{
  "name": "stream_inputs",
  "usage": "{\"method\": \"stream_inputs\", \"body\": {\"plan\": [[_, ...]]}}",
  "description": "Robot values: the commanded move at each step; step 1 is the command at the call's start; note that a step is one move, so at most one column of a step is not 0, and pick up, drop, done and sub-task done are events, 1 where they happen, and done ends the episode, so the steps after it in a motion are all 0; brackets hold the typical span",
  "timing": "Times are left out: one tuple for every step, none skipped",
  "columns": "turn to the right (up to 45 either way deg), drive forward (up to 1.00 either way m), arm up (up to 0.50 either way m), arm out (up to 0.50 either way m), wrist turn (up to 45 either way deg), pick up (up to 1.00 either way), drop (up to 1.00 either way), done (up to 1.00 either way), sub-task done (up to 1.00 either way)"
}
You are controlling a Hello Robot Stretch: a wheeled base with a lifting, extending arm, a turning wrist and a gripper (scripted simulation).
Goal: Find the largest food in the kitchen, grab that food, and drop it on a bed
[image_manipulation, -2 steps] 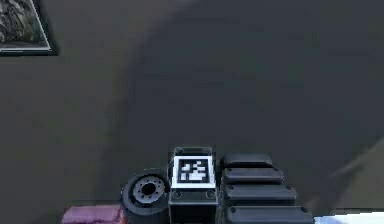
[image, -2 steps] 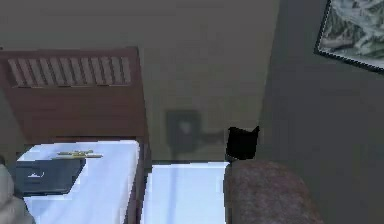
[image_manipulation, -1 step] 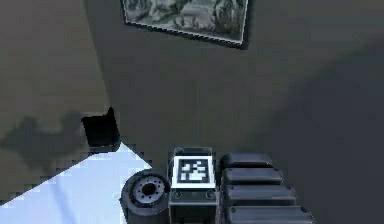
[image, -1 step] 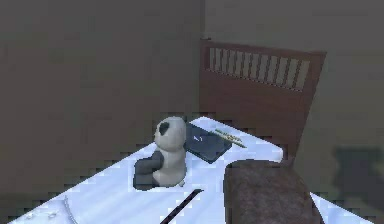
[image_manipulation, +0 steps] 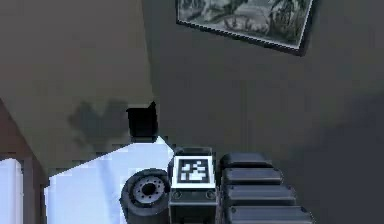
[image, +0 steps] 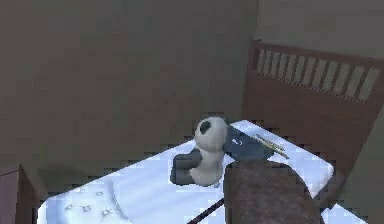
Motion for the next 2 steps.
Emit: {"method": "stream_inputs", "body": {"plan": [[45.0,0.0,0.0,0.0,0.0,0.0,0.0,0.0,0.0],[45.0,0.0,0.0,0.0,0.0,0.0,0.0,0.0,0.0]]}}
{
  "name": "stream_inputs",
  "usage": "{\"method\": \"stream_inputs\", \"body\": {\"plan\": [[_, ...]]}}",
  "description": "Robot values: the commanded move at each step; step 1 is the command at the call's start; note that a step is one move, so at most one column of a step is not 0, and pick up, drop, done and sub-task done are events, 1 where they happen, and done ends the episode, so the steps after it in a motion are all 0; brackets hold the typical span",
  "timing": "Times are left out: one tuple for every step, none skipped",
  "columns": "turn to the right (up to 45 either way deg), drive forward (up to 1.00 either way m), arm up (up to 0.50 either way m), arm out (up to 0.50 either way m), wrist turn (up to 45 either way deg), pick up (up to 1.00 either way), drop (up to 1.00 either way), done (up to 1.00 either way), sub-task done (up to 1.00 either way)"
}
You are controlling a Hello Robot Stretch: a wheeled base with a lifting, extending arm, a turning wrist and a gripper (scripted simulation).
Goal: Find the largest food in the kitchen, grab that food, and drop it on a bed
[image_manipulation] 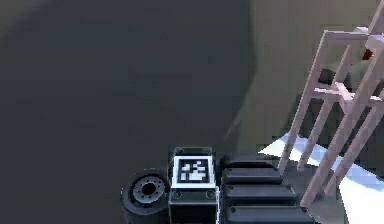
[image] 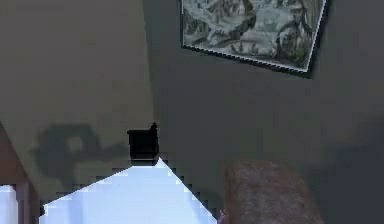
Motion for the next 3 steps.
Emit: {"method": "stream_inputs", "body": {"plan": [[45.0,0.0,0.0,0.0,0.0,0.0,0.0,0.0,0.0],[18.0,0.0,0.0,0.0,0.0,0.0,0.0,0.0,0.0],[45.0,0.0,0.0,0.0,0.0,0.0,0.0,0.0,0.0]]}}
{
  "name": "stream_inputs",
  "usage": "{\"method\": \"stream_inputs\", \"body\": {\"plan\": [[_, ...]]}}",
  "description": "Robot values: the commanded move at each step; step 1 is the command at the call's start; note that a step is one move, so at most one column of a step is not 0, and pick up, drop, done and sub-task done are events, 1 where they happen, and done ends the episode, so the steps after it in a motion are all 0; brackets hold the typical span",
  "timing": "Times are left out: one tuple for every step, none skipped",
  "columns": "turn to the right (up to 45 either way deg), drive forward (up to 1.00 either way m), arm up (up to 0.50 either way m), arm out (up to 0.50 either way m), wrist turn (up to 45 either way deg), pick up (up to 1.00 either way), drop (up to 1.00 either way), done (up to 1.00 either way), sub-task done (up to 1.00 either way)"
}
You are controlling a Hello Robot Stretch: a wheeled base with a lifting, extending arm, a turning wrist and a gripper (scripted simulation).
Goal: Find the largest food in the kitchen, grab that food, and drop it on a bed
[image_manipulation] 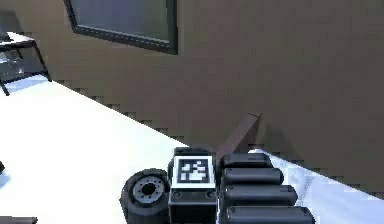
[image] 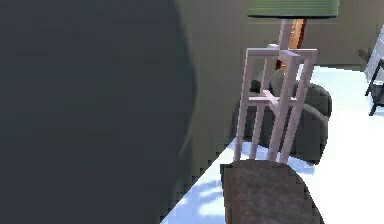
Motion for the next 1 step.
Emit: {"method": "stream_inputs", "body": {"plan": [[33.0,0.0,0.0,0.0,0.0,0.0,0.0,0.0,0.0]]}}
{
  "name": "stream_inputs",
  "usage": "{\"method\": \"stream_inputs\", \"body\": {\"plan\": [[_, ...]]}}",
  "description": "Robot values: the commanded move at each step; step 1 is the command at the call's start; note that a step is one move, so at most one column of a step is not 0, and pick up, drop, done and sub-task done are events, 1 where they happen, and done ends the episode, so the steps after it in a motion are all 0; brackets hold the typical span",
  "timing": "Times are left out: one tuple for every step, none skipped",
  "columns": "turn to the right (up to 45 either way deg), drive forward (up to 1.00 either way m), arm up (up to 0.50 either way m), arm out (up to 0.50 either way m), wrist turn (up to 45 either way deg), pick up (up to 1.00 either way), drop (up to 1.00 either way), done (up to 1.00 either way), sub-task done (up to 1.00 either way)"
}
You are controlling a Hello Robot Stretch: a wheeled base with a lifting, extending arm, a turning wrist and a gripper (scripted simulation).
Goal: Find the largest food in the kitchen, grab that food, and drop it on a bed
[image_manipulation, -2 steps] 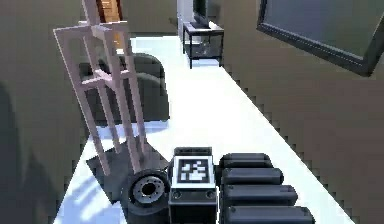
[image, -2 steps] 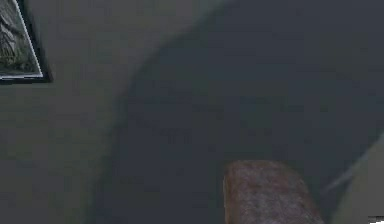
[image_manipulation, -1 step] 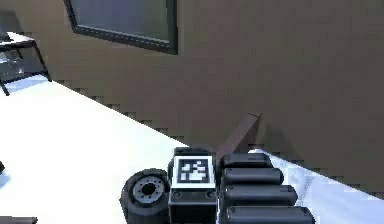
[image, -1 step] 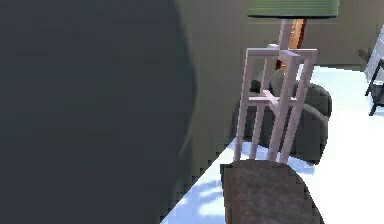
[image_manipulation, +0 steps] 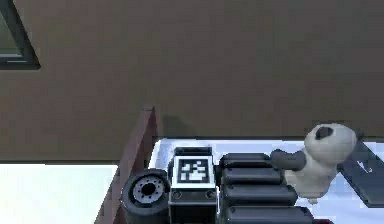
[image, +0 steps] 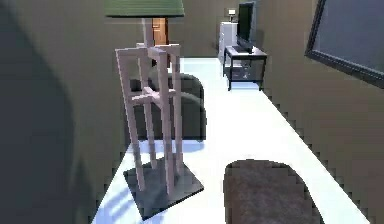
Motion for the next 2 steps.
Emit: {"method": "stream_inputs", "body": {"plan": [[0.0,0.1,0.0,0.0,0.0,0.0,0.0,0.0,0.0],[39.0,0.0,0.0,0.0,0.0,0.0,0.0,0.0,0.0]]}}
